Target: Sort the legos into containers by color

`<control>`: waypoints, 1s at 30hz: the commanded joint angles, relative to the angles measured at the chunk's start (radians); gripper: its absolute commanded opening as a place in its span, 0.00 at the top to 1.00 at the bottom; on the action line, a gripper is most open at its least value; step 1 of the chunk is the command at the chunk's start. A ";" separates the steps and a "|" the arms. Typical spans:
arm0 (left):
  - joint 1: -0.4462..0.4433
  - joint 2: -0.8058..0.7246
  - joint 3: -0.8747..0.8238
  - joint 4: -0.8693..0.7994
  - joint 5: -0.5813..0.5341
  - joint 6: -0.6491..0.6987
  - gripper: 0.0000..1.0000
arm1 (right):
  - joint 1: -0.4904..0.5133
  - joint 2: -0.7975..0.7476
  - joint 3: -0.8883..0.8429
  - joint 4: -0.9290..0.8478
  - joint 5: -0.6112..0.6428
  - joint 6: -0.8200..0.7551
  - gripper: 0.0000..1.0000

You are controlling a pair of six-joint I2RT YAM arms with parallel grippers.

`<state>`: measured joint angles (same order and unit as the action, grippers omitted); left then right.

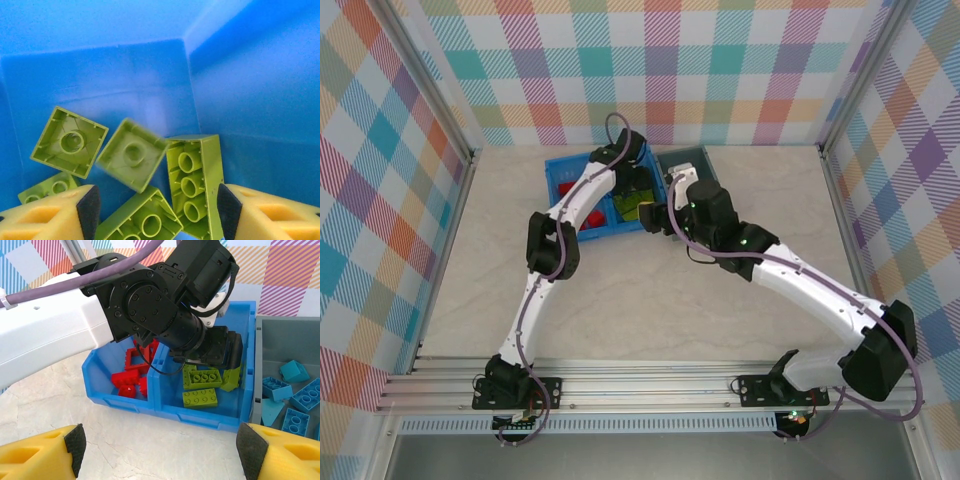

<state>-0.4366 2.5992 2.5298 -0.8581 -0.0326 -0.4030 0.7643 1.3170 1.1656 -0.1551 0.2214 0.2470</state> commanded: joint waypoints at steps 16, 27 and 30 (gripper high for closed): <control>-0.007 -0.928 -0.721 0.106 -0.038 -0.151 0.00 | -0.229 -0.230 0.026 -0.450 0.193 0.093 0.00; 0.002 -1.671 -1.622 0.102 -0.680 -0.274 0.00 | -0.388 -0.520 -0.566 0.032 0.342 -0.126 0.00; 0.011 -1.773 -1.910 0.481 -0.771 0.000 0.00 | -0.498 -0.443 -0.669 0.227 0.224 -0.197 0.00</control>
<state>-0.4408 0.8833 0.7879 -0.6567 -0.5766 -0.5762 0.3393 0.8127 0.5655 -0.2287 0.5354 0.1852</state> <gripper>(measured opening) 0.999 0.998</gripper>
